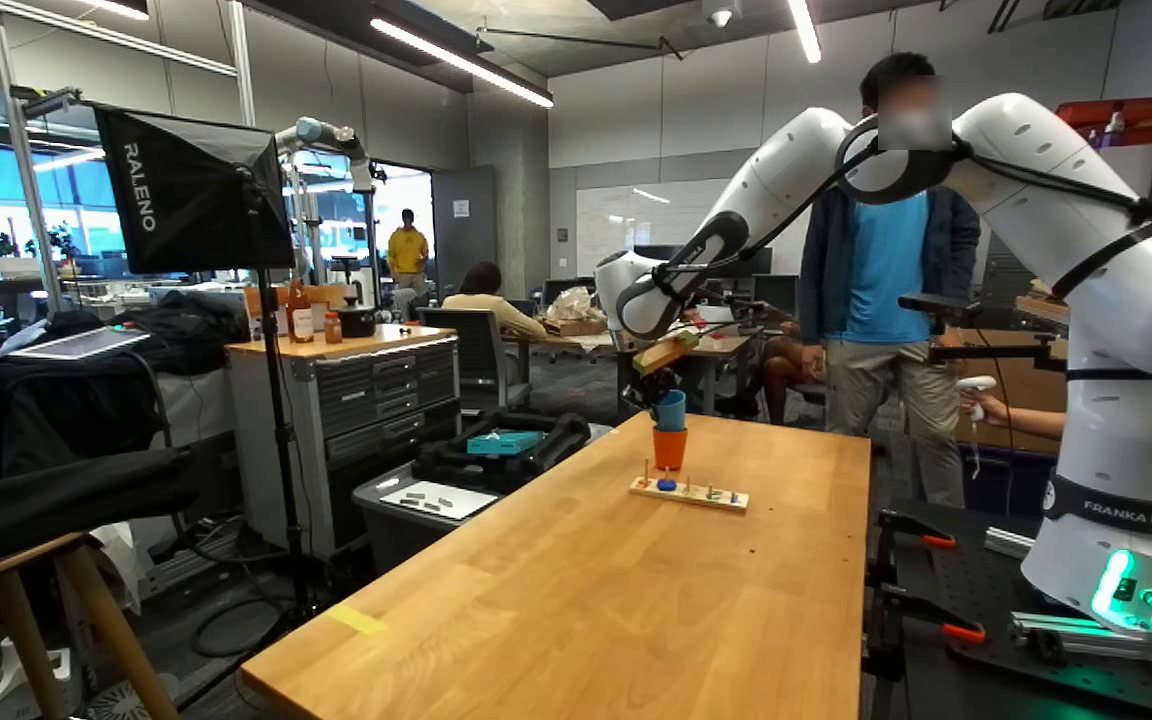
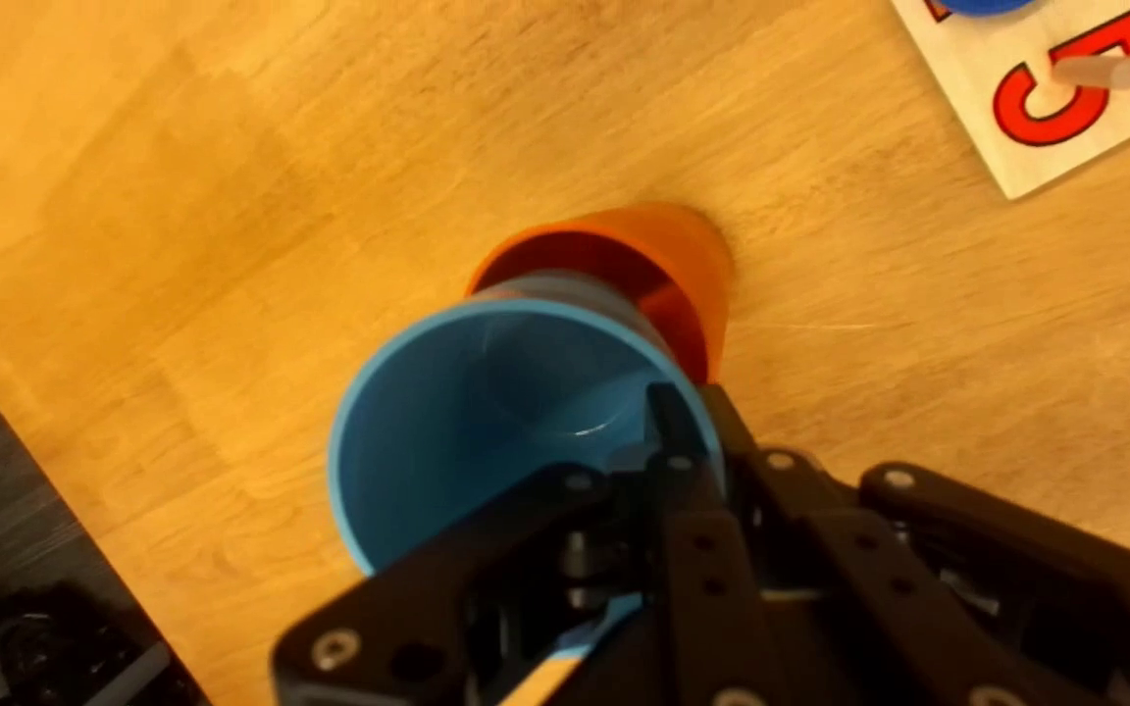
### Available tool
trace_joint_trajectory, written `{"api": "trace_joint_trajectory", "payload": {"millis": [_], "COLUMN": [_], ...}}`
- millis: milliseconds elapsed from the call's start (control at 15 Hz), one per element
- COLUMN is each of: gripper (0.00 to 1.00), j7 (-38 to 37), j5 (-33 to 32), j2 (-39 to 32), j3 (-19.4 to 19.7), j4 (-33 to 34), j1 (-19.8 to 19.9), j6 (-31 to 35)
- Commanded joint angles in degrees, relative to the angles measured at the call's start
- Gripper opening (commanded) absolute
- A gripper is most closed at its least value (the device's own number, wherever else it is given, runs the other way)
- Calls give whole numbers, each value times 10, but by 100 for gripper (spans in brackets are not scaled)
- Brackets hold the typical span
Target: Stack the blue cup on top of the orange cup
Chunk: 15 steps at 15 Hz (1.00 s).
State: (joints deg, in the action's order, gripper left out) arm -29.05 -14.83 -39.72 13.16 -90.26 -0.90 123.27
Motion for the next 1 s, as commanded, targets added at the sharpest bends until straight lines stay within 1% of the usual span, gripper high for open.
{"api": "trace_joint_trajectory", "payload": {"millis": [0,133,200,267,400,467,600,667,800,867,933], "gripper": [3,4,30,30,44,53,67,76,91,97,100], "j7": [5,8,17,27,55,67,94,110,164,192,215], "j5": [8,13,21,28,48,55,68,75,88,95,100], "j2": [-8,-1,2,5,16,21,34,42,72,87,106], "j3": [-2,-7,-13,-19,-32,-37,-48,-54,-74,-84,-92], "j4": [14,3,0,-3,-12,-16,-27,-32,-48,-48,-57], "j1": [-2,-1,2,6,14,15,16,16,19,21,20], "j6": [-25,-31,-43,-45,-54,-57,-61,-64,-74,-86,-94]}}
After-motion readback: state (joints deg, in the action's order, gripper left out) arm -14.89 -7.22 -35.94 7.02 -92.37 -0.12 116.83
